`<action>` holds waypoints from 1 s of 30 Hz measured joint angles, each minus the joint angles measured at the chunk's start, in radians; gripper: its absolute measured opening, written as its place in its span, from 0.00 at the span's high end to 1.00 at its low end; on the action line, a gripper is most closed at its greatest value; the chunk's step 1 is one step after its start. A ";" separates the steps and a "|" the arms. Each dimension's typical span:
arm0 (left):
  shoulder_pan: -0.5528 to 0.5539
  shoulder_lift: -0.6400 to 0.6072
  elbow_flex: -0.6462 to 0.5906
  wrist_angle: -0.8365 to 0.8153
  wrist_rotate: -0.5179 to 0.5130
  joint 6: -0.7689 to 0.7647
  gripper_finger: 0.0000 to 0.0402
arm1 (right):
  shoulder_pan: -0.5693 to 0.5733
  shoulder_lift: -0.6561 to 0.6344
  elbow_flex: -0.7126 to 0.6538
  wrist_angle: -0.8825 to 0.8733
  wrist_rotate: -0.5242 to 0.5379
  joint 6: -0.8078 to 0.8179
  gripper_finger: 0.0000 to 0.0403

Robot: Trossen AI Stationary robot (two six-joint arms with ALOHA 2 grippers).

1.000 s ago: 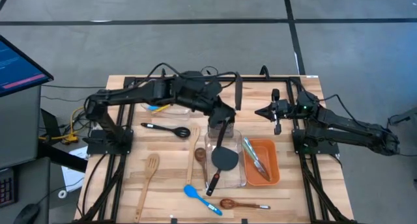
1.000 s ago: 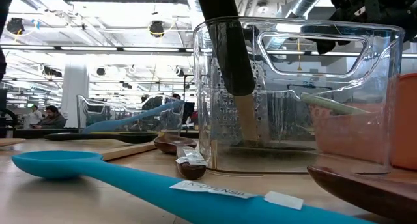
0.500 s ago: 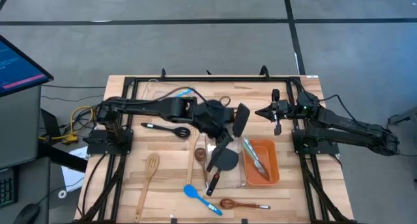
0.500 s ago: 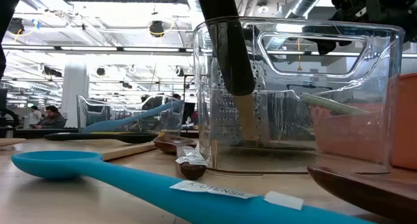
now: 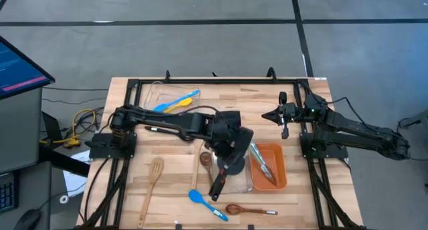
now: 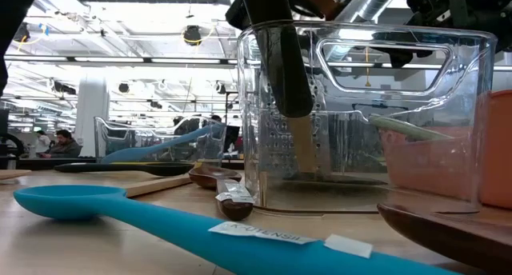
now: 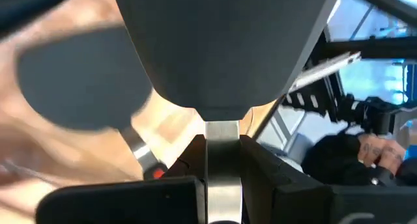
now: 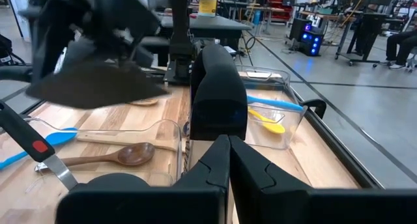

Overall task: Pick & Place Kitchen Items
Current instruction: Put the black spatula into the bottom transparent bin

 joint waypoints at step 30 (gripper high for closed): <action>-0.059 0.029 -0.155 -0.005 0.107 -0.336 0.90 | 0.000 0.000 0.000 -0.003 0.000 0.000 1.00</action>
